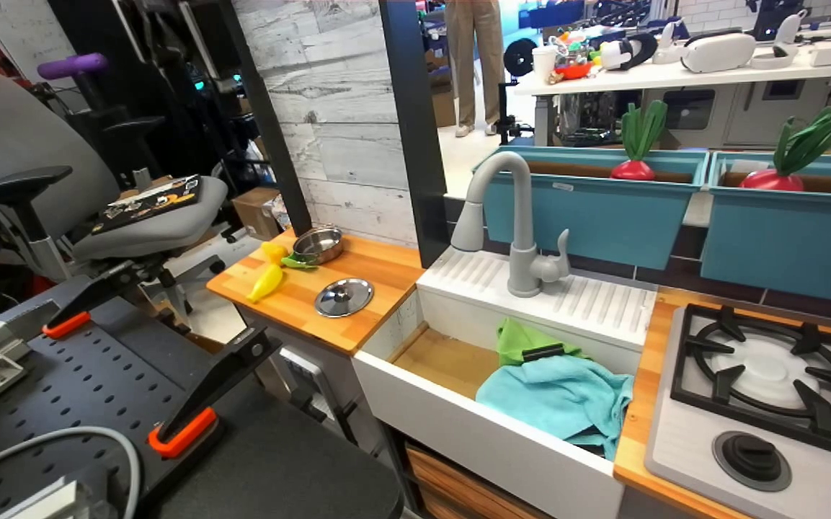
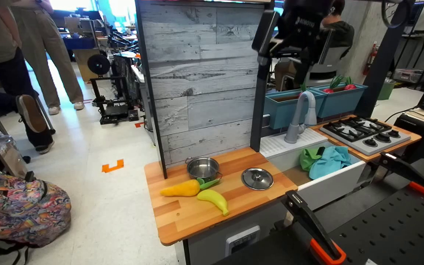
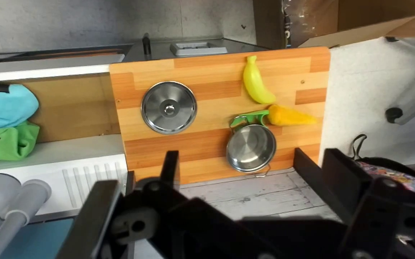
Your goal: Cover the pot with the lid on the counter
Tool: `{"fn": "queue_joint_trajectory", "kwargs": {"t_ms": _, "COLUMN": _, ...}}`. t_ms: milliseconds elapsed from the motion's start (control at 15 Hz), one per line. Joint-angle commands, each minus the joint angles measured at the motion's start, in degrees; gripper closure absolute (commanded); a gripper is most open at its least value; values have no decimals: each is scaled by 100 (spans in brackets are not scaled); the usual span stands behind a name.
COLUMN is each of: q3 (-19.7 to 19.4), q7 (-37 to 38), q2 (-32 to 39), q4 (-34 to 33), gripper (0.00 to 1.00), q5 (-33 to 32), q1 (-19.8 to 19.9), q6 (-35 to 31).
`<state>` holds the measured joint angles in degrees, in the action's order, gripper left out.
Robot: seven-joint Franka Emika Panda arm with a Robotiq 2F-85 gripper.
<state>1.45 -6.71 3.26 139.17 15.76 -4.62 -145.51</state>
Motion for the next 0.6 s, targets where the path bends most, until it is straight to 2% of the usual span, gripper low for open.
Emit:
{"fn": "queue_joint_trajectory", "kwargs": {"t_ms": 0, "q3": 34, "q7": -92, "q2": 1193, "q4": -597, "gripper": 0, "q5": -39, "q1": 213, "q6": -433}}
{"fn": "queue_joint_trajectory", "kwargs": {"t_ms": 533, "q3": 219, "q7": -21, "q2": 3339, "q4": -1657, "gripper": 0, "q5": -93, "q1": 753, "q6": -1200}}
